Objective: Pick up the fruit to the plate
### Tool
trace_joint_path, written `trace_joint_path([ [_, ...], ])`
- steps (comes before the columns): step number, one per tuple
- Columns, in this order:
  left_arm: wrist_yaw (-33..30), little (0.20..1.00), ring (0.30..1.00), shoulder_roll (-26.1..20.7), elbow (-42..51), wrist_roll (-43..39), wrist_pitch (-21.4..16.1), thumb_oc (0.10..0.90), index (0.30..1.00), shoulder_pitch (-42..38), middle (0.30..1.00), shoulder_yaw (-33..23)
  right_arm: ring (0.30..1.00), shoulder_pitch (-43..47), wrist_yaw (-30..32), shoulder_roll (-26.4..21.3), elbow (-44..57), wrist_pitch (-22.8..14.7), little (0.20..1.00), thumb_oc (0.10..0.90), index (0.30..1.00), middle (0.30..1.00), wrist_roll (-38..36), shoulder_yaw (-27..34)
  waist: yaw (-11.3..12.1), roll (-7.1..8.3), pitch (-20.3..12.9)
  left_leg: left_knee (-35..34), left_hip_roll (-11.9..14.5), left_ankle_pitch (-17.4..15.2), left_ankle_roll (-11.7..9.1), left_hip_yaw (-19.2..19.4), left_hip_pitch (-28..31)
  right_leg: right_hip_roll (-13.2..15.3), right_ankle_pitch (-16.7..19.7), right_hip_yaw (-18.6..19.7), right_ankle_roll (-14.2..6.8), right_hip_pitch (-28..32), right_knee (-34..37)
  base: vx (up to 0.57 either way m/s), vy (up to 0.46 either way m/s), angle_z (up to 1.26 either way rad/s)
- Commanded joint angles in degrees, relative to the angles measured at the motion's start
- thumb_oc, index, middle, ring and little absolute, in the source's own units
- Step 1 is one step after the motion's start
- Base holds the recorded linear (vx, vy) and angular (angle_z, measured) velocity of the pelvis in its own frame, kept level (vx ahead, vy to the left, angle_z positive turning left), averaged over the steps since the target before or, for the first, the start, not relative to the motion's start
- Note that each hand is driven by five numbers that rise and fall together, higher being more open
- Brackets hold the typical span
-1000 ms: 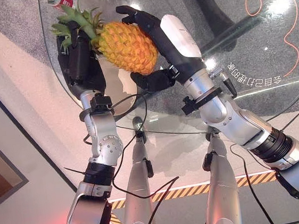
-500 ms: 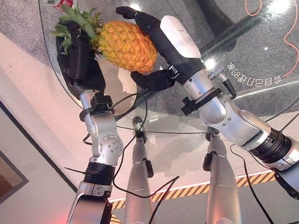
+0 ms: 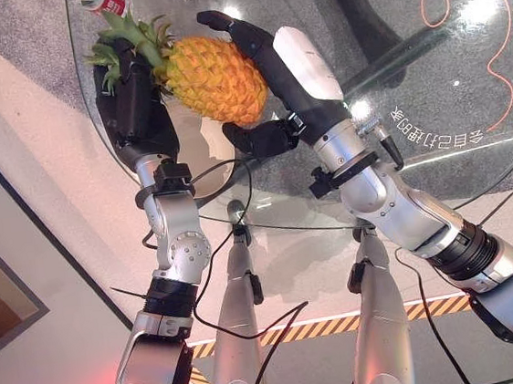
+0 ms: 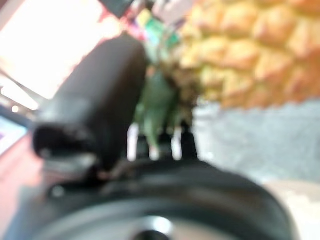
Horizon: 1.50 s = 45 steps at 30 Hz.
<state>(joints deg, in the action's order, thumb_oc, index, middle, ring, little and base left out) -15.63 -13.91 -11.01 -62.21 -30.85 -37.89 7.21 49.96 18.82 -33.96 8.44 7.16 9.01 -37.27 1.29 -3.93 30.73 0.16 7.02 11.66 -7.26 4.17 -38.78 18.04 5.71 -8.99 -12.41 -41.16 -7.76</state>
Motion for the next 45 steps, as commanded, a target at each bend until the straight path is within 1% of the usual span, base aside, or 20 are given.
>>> trace_joint_path([
  [1,1.63,0.200,0.300,-1.87,6.72,5.98,-6.16,0.100,0.300,-5.40,0.300,-0.60,0.900,5.18,4.55,0.70,6.43,-4.63,0.900,0.800,0.900,0.900,3.49,5.68,1.14,1.27,-0.94,-0.08,0.33,-1.11,-0.59,-0.73,0.83,0.34,4.73,-3.05,-0.60,0.98,1.45,0.00,0.000,0.00],
  [6,-0.74,0.200,0.300,-2.43,6.15,8.64,-6.44,0.100,0.300,-5.21,0.300,-0.92,0.900,4.92,4.78,0.39,6.81,-4.74,0.900,0.800,0.900,0.900,3.50,6.13,1.15,1.27,-0.94,-0.10,0.35,-1.15,-0.57,-0.76,0.93,0.30,4.63,-3.05,-0.59,1.05,1.35,0.00,0.000,0.00],
  [14,-2.62,0.200,0.300,-2.83,4.70,10.26,-6.85,0.100,0.300,-5.28,0.300,-1.67,0.900,4.81,5.70,0.09,6.89,-5.06,0.900,0.800,0.900,0.900,3.50,6.63,1.11,1.25,-0.94,-0.07,0.44,-1.25,-0.60,-0.74,1.02,0.39,4.45,-2.98,-0.61,1.12,1.27,0.00,0.000,0.00],
  [20,-5.36,0.200,0.300,-3.23,4.24,12.18,-7.20,0.100,0.300,-5.52,0.300,-2.15,0.900,4.24,6.37,-0.01,7.19,-5.60,0.900,0.800,0.900,0.900,3.45,7.65,0.98,1.40,-0.94,-0.14,0.51,-1.25,-0.65,-0.70,0.95,0.30,4.41,-2.98,-0.64,1.05,1.32,0.00,0.000,0.00],
  [24,-7.05,0.200,0.300,-3.39,3.67,12.16,-8.05,0.100,0.300,-5.45,0.300,-2.65,0.900,4.02,6.17,-0.17,7.34,-5.63,0.900,0.800,0.900,0.900,3.40,7.95,0.97,1.41,-0.94,-0.10,0.56,-1.29,-0.64,-0.70,0.92,0.31,4.34,-3.00,-0.64,0.95,1.17,0.00,0.000,0.00],
  [27,-10.17,0.200,0.300,-2.90,3.21,12.31,-9.36,0.100,0.300,-5.47,0.300,-3.38,0.900,3.89,6.17,0.26,7.06,-5.81,0.900,0.800,0.900,0.900,3.69,7.86,1.04,1.53,-0.94,-0.08,0.58,-1.28,-0.72,-0.73,0.89,0.31,4.26,-3.12,-0.62,1.01,1.17,0.00,0.000,0.00],
  [34,-13.63,0.200,0.300,-2.79,3.35,14.11,-9.87,0.100,0.300,-6.01,0.300,-4.19,0.900,4.56,6.21,0.14,7.18,-5.28,0.900,0.800,0.900,0.900,3.20,7.78,1.09,1.62,-0.94,-0.33,0.63,-1.06,-0.77,-0.71,0.87,0.17,4.20,-3.15,-0.53,0.99,1.15,0.00,0.000,0.00],
  [39,-16.05,0.200,0.300,-2.57,2.95,15.09,-11.39,0.100,0.300,-6.29,0.300,-4.86,0.900,4.69,6.19,0.26,6.99,-5.37,0.900,0.800,0.900,0.900,3.24,7.76,1.16,1.45,-0.94,-0.42,0.46,-0.98,-0.77,-0.69,1.00,0.23,4.21,-3.12,-0.55,1.10,1.19,0.00,0.000,0.00],
  [45,-18.79,0.200,0.300,-2.42,2.91,16.83,-12.30,0.100,0.300,-6.85,0.300,-5.57,0.900,5.11,6.21,0.65,6.84,-5.16,0.900,0.800,0.900,0.900,3.35,7.63,1.28,1.53,-0.94,-0.63,0.56,-0.88,-0.88,-0.71,1.04,0.33,4.23,-3.22,-0.57,1.21,1.34,0.00,0.000,0.00],
])
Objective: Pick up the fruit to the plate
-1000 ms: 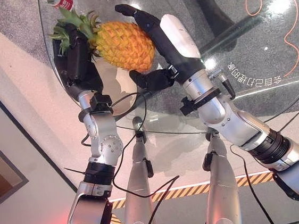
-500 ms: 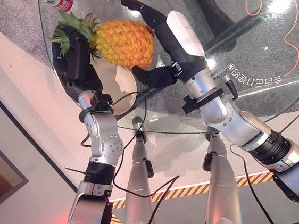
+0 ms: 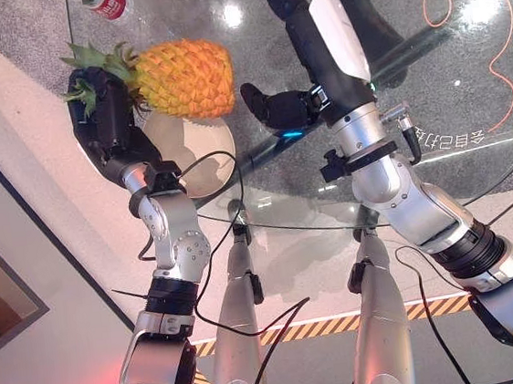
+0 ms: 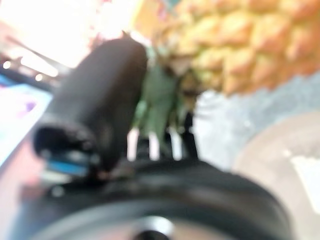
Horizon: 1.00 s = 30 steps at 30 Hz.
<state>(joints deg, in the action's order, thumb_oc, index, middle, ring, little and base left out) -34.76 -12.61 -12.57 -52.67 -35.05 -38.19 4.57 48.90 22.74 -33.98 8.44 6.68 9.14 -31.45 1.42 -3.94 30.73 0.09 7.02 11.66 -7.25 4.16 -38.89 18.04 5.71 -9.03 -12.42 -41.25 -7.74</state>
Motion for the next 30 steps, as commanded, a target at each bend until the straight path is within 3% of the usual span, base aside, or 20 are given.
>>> trace_joint_path([
  [1,0.10,0.200,0.300,-3.72,4.55,7.45,-8.22,0.100,0.300,-6.51,0.300,-2.98,0.900,6.16,2.28,0.68,6.84,-4.61,0.900,0.800,0.900,0.900,3.33,1.78,1.16,1.54,-0.94,-0.58,0.56,-0.87,-0.89,-0.69,1.19,0.32,4.24,-3.20,-0.56,1.32,1.31,0.00,0.000,0.00],
  [16,-4.86,0.200,0.300,-4.31,4.52,13.85,-9.05,0.100,0.300,-7.19,0.300,-3.92,0.900,4.85,5.86,0.36,5.97,-3.57,0.900,0.800,0.900,0.900,2.07,3.12,0.95,1.93,-0.94,-0.83,0.75,-0.72,-1.01,-0.54,1.40,0.09,4.16,-3.20,-0.43,1.55,1.37,0.00,0.000,0.00],
  [26,-9.58,0.200,0.300,-6.25,2.36,22.08,-10.06,0.100,0.300,-6.37,0.300,-5.02,0.900,-2.79,17.04,0.17,-0.51,-5.52,0.900,0.800,0.900,0.900,-2.78,10.26,-0.28,2.48,-0.94,-0.79,1.32,-1.05,-0.95,-0.40,1.55,-0.39,3.63,-2.83,-0.28,1.21,0.60,0.00,0.000,0.00],
  [30,-10.41,0.200,0.300,-7.43,1.35,24.46,-10.74,0.100,0.300,-4.56,0.300,-6.29,0.900,-9.18,24.50,0.01,-4.61,-8.08,0.900,0.800,0.900,0.900,-5.26,15.49,-1.05,2.48,-0.94,-0.84,1.52,-1.29,-0.91,-0.11,2.25,-0.53,3.24,-2.56,-0.27,1.32,0.00,-0.01,0.027,0.00],
])
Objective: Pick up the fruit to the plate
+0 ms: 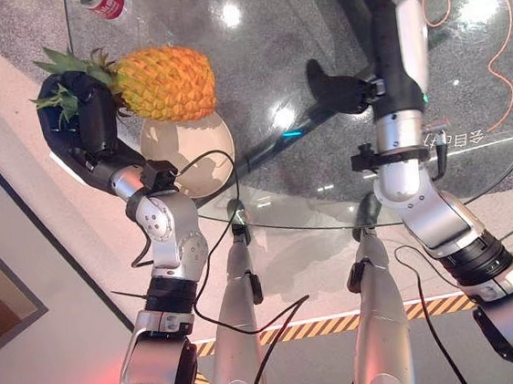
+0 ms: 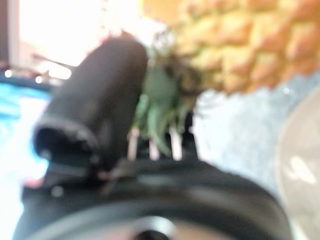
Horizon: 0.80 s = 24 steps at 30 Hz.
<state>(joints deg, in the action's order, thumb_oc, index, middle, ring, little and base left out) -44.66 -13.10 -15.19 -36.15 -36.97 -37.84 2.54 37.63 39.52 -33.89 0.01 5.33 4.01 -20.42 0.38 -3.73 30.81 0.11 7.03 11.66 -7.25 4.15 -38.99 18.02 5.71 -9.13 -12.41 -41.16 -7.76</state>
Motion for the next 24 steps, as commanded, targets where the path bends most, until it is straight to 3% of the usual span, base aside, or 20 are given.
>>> trace_joint_path([
  [1,-0.76,0.200,0.300,-7.36,3.91,8.37,-8.86,0.100,0.300,-4.34,0.300,-4.32,0.900,0.65,9.25,-0.01,3.04,-6.77,0.900,0.800,0.900,0.900,-0.32,5.54,-0.18,2.34,-1.01,-0.80,1.65,-1.45,-0.94,-0.02,2.53,-0.54,3.06,-2.42,-0.29,1.28,-0.21,-0.03,0.014,0.00],
  [9,-0.17,0.200,0.300,-9.84,1.50,9.55,-9.51,0.100,0.300,-1.20,0.300,-5.75,0.900,-7.44,21.90,1.61,-7.16,-10.85,0.900,0.800,0.900,0.900,-8.97,14.67,-0.74,2.86,-1.01,-0.02,2.33,-2.33,-0.92,0.09,4.01,-1.01,1.57,-2.48,-0.18,2.44,-1.99,-0.01,-0.001,0.00],
  [16,0.39,0.200,0.300,-11.92,-0.27,11.30,-9.44,0.100,0.300,-0.83,0.300,-6.02,0.900,-8.53,27.19,0.82,-17.90,-14.05,0.900,0.800,0.900,0.900,-18.52,19.13,-0.42,2.69,-1.01,-0.48,2.47,-1.94,-1.00,-0.02,4.40,-1.46,1.92,-2.47,0.03,2.96,-1.57,0.00,0.000,0.00],
  [20,0.59,0.200,0.300,-13.59,-3.14,12.50,-9.68,0.100,0.300,-1.25,0.300,-5.59,0.900,-8.36,25.97,0.31,-28.31,-18.53,0.900,0.800,0.900,0.900,-29.86,21.19,0.04,2.34,-1.01,-0.65,2.57,-2.19,-1.29,-0.01,5.09,-1.42,1.49,-2.71,-0.02,3.81,-1.58,0.00,0.000,0.00],
  [21,0.35,0.200,0.300,-14.27,-4.25,13.05,-9.64,0.100,0.300,-1.43,0.300,-5.14,0.900,-8.45,23.67,0.40,-33.68,-21.06,0.900,0.800,0.900,0.900,-35.21,21.98,0.38,2.35,-1.01,-0.34,2.58,-2.28,-1.37,-0.11,4.94,-1.35,1.39,-3.02,0.01,3.86,-1.85,0.00,0.000,0.00],
  [22,0.31,0.200,0.300,-14.39,-4.44,13.11,-9.68,0.100,0.300,-1.65,0.300,-5.10,0.900,-8.18,23.08,0.29,-34.49,-21.29,0.900,0.800,0.900,0.900,-36.28,22.08,0.45,2.35,-1.01,-0.22,2.56,-1.96,-1.32,-0.16,4.46,-1.35,1.76,-3.07,0.14,3.50,-1.79,0.00,0.000,0.00],
  [24,0.10,0.200,0.300,-15.13,-5.60,13.71,-9.16,0.100,0.300,-1.99,0.300,-4.73,0.900,-7.98,18.91,0.57,-39.92,-23.53,0.900,0.800,0.900,0.900,-45.43,22.56,0.78,2.48,-1.01,0.03,2.72,-2.02,-1.46,-0.26,4.28,-1.32,1.62,-3.39,0.22,3.57,-2.00,0.00,-0.015,0.01],
])
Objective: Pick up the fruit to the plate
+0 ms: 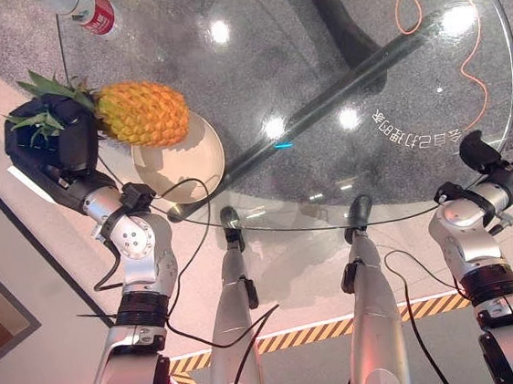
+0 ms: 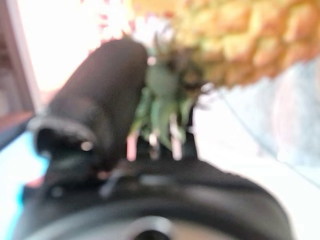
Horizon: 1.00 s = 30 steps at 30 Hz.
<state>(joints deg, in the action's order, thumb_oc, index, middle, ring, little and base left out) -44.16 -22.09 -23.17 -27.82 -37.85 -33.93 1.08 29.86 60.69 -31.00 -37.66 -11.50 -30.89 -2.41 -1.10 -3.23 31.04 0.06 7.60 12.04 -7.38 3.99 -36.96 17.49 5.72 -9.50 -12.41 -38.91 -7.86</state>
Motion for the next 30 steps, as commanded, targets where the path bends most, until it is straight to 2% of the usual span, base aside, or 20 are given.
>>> trace_joint_path([
  [1,-0.64,0.200,0.300,-6.42,1.88,5.89,-7.80,0.100,0.300,-6.21,0.300,-3.07,0.900,-0.15,-2.92,-2.23,-4.35,-6.90,0.900,0.800,0.900,0.900,-12.34,4.59,2.42,2.03,-1.24,0.17,2.19,-2.30,-1.37,-0.11,2.03,-0.77,1.69,-3.22,0.27,1.27,-1.89,0.04,-0.042,0.01],
  [2,-1.31,0.200,0.300,-6.85,0.91,6.56,-7.40,0.100,0.300,-6.13,0.300,-2.34,0.900,-0.31,-5.00,-2.54,-8.27,-7.24,0.900,0.800,0.900,0.900,-15.92,4.60,2.64,2.13,-1.24,0.41,2.27,-2.76,-1.46,-0.24,2.38,-0.80,1.12,-3.41,0.22,1.70,-2.24,0.02,-0.032,0.01],
  [5,-1.46,0.200,0.300,-7.32,-0.66,6.25,-6.69,0.100,0.300,-6.57,0.300,-1.65,0.900,0.63,-7.90,-3.15,-13.95,-6.52,0.900,0.800,0.900,0.900,-18.15,5.06,3.10,2.07,-1.24,0.65,2.17,-2.32,-1.27,-0.53,1.57,-0.84,1.65,-3.63,0.39,1.19,-2.21,0.00,-0.022,0.05],
  [12,-1.63,0.200,0.300,-7.89,-6.26,5.17,-5.98,0.100,0.300,-7.10,0.300,-0.71,0.900,2.86,-13.63,-4.44,-23.24,-5.39,0.900,0.800,0.900,0.900,-19.40,4.49,3.66,1.63,-1.24,1.21,2.12,-2.37,-1.20,-0.61,1.10,-1.03,1.25,-3.83,0.53,0.98,-2.72,0.01,-0.008,0.03],
  [25,0.38,0.200,0.300,-8.74,-13.58,2.48,-4.79,0.100,0.300,-7.19,0.300,1.45,0.900,4.02,-20.94,-3.13,-26.26,-4.80,0.900,0.800,0.900,0.900,-18.39,2.19,3.25,1.47,-1.24,1.76,2.22,-2.54,-1.22,-0.57,0.44,-1.50,0.89,-3.17,0.78,-0.08,-3.35,0.00,0.000,0.00],
  [30,0.37,0.200,0.300,-9.16,-15.00,2.55,-4.57,0.100,0.300,-8.01,0.300,1.93,0.900,3.96,-22.00,-2.62,-26.14,-5.03,0.900,0.800,0.900,0.900,-17.46,1.41,2.98,1.64,-1.24,1.73,2.33,-2.55,-1.33,-0.48,0.36,-1.73,0.83,-2.89,0.81,-0.27,-3.33,0.00,0.000,0.00],
])
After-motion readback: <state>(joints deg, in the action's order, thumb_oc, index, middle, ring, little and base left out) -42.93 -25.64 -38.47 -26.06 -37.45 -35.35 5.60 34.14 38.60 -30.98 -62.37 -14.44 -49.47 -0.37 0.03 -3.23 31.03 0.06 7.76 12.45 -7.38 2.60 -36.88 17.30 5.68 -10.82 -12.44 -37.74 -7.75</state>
